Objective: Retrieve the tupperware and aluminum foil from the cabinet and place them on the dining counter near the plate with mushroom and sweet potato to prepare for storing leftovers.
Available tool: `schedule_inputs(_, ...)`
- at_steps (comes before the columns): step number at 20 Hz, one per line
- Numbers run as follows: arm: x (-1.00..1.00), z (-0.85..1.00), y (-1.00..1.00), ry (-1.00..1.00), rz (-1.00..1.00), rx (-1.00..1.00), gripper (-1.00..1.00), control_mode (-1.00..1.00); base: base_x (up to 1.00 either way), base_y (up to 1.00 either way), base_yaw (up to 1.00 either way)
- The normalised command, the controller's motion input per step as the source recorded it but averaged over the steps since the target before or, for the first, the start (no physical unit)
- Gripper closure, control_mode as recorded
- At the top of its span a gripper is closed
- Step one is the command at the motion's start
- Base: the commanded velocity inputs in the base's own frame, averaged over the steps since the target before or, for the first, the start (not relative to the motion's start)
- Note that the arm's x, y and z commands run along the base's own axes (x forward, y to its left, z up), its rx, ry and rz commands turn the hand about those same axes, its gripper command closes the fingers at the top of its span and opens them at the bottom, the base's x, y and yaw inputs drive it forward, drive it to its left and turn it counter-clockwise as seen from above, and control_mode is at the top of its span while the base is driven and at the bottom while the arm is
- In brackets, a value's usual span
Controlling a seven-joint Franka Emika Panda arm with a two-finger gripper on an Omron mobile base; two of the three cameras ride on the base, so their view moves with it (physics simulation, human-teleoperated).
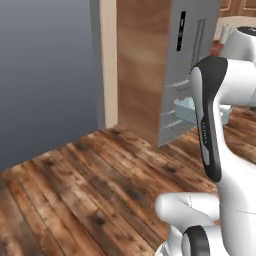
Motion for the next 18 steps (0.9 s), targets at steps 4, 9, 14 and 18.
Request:
schedule_inputs(4, 0.0, 0.0, 0.0, 0.0, 0.0, 0.0, 1.0, 1.0, 0.08, 0.0, -0.84)
schedule_inputs(9, 0.0, 0.0, 0.0, 0.0, 0.0, 0.0, 1.0, 1.0, 0.23, 0.0, -0.79)
schedule_inputs(14, 0.0, 0.0, 0.0, 0.0, 0.0, 0.0, 1.0, 1.0, 0.85, 0.33, -0.58)
schedule_inputs(18, 0.0, 0.0, 0.0, 0.0, 0.0, 0.0, 1.0, 1.0, 1.0, 0.93, -0.41)
